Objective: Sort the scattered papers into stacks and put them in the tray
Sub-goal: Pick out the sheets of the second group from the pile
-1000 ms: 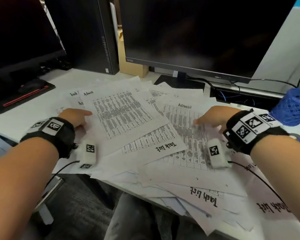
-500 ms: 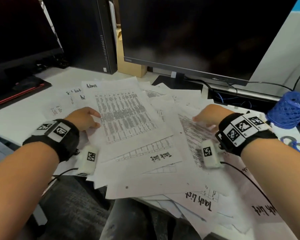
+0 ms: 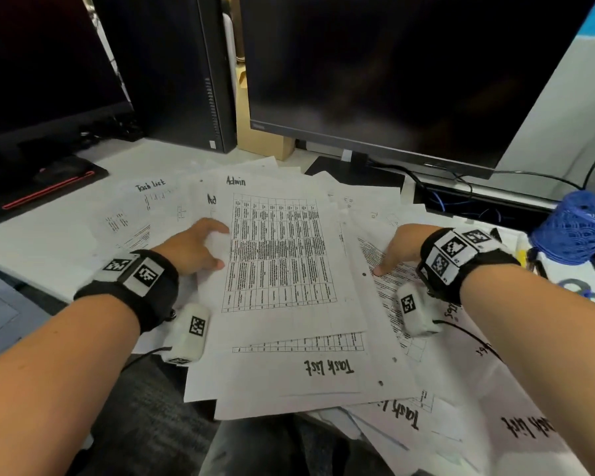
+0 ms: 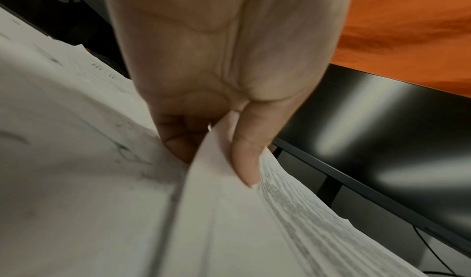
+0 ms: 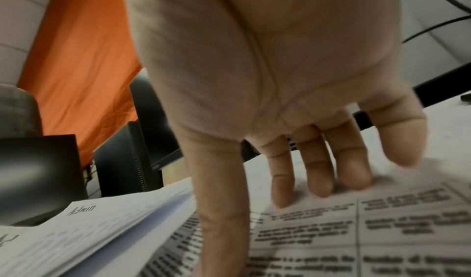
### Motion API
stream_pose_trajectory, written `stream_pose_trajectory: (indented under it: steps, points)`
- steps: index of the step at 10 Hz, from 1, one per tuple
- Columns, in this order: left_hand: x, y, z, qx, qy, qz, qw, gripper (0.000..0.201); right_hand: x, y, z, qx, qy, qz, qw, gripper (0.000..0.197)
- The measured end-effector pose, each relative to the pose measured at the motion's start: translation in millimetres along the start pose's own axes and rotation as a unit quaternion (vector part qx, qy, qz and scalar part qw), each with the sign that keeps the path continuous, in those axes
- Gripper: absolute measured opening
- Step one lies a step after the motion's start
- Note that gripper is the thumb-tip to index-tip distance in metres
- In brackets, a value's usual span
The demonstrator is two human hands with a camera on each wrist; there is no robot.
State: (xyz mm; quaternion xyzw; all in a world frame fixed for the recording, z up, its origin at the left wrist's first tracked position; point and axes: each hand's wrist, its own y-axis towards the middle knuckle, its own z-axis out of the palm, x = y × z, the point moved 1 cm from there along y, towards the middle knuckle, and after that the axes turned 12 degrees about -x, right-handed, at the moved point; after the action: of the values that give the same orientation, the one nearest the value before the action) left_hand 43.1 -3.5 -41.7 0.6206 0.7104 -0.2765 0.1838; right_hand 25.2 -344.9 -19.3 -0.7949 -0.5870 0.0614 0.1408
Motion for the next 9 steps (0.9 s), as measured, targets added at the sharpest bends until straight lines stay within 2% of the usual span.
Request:
stream_pose_trajectory:
  steps: [1,2,3,4,5,6,7,8,9]
  points:
    - [-5,-5,0,-0.090,-0.081,-0.090,0.989,0.107,0,0,-1,-0.027,0.008,-0.013,1.000,0.085]
    - [-7,0,0,-0.114,-0.122,-0.179,0.970,0.119,0,-1,1,-0.020,0.029,-0.028,0.999,0.086]
    - [-3,6,3,-0.031,-0.155,-0.217,0.963,0.123,-2,-1,3,0.004,0.017,-0.041,0.999,0.072]
    - [12,17,15,-0.034,-0.136,-0.182,0.973,0.105,-3,0,2,-0.035,-0.043,-0.066,0.996,0.060]
    - [-6,-1,11,-0.066,-0.044,-0.153,0.985,0.071,-9,-5,-7,-0.096,-0.046,-0.064,0.992,0.057]
    - [-14,-4,2,-0.098,0.038,-0.158,0.982,0.064,-28,3,-14,-0.093,0.047,-0.005,0.995,0.054]
    - [-10,-1,6,-0.082,0.013,-0.120,0.989,0.043,-34,6,-7,-0.045,0.182,0.042,0.981,0.049]
    - [-17,3,18,-0.062,-0.112,-0.109,0.986,0.043,-13,1,10,-0.040,0.253,0.068,0.964,0.045]
    - [-38,-10,32,-0.031,-0.118,-0.097,0.988,0.043,10,-4,25,0.030,0.371,0.104,0.922,0.055]
